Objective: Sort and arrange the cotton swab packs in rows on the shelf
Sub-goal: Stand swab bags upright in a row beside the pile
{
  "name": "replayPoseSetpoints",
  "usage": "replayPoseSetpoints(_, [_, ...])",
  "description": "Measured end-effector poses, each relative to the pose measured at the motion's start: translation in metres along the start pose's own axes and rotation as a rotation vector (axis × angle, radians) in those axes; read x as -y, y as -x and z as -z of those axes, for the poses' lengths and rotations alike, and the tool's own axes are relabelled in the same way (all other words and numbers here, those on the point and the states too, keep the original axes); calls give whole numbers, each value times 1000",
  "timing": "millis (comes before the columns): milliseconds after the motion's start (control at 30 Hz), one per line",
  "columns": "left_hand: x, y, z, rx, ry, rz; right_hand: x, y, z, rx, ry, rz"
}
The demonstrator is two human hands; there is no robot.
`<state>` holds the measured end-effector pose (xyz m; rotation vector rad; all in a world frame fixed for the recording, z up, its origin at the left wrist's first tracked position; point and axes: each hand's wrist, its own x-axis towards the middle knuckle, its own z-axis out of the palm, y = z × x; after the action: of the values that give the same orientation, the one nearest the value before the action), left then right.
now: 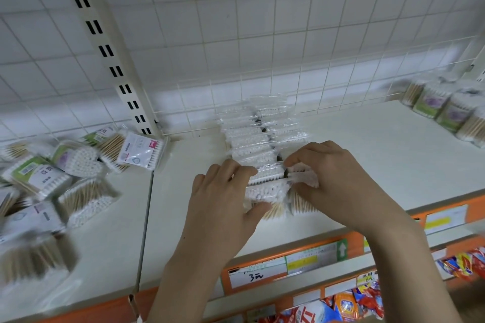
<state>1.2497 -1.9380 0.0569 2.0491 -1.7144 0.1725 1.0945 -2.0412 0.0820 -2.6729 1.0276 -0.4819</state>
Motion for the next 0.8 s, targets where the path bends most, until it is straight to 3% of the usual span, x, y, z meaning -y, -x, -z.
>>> replayPoseSetpoints(500, [85, 34, 48, -36, -39, 288, 63, -42, -27, 63, -2, 202])
replayPoseSetpoints(800, [105, 38, 52, -42, -28, 331, 69, -49, -34, 53, -3, 154])
